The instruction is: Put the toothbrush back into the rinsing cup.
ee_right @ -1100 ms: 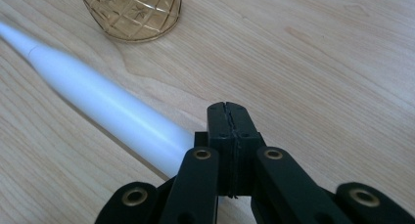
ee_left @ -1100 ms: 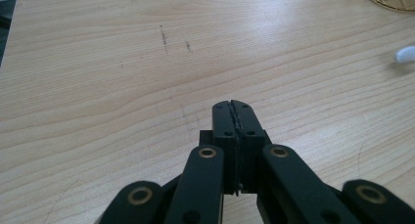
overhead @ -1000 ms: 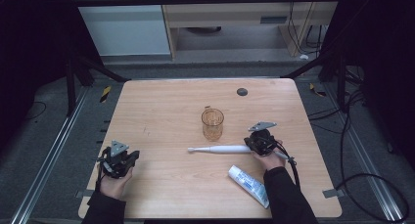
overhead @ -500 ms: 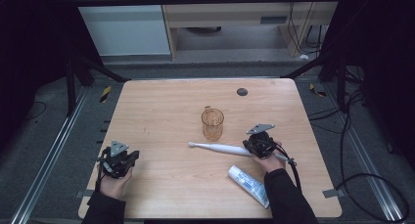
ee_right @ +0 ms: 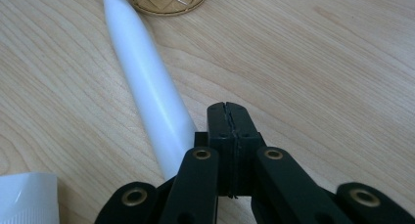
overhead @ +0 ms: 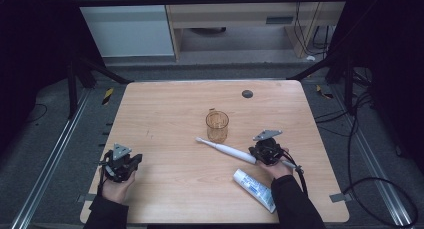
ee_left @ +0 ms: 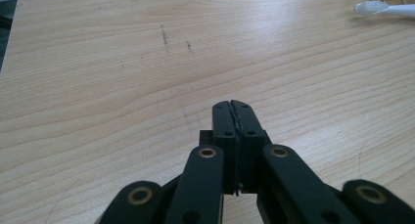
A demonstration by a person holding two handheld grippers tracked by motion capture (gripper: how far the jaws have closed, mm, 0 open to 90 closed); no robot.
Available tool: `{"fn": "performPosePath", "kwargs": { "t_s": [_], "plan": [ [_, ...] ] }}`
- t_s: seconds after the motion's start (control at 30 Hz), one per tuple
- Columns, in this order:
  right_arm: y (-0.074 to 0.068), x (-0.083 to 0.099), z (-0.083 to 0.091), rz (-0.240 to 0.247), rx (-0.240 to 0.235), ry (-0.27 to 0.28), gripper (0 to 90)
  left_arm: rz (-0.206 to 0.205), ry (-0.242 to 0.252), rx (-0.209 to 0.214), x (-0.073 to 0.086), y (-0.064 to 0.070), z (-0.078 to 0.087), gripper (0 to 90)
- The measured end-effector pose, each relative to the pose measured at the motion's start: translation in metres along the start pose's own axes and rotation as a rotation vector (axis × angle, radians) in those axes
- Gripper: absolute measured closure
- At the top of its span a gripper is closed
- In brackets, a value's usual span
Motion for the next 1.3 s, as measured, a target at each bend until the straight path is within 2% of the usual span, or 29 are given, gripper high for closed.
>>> {"fn": "performPosePath", "kwargs": {
  "t_s": [0.17,0.27,0.53,0.7,1.03,1.3],
  "plan": [
    [0.003,-0.002,0.002,-0.004,0.001,0.01,88.9,0.001,0.0,0.001,0.0,0.0,0.0,89.2],
    [0.005,-0.006,0.004,0.01,0.0,0.01,88.1,0.0,-0.001,0.0,0.0,0.0,0.0,89.2],
    [0.006,-0.032,0.02,0.044,-0.016,0.077,84.6,-0.001,0.0,0.001,0.0,-0.001,0.0,89.2],
    [0.002,-0.044,0.022,0.071,-0.031,0.09,81.6,-0.002,-0.001,0.002,0.0,-0.001,0.0,89.2],
    [-0.01,-0.064,0.013,0.153,-0.07,0.036,74.2,-0.001,-0.004,0.005,0.0,-0.001,0.0,89.2],
    [-0.013,-0.071,0.005,0.181,-0.105,0.0,67.4,-0.001,-0.004,0.006,0.0,-0.001,0.0,89.1]
  ]
}}
Point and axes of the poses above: each handheld gripper's, and its own axes: z roughly backward along the jaws, x roughly out of its underside, y roughly to its right, the point moved 3 cm from there along -z, roughly forward along the jaws, and after that the axes turned 3 degrees about z, right-handed, at the moved point
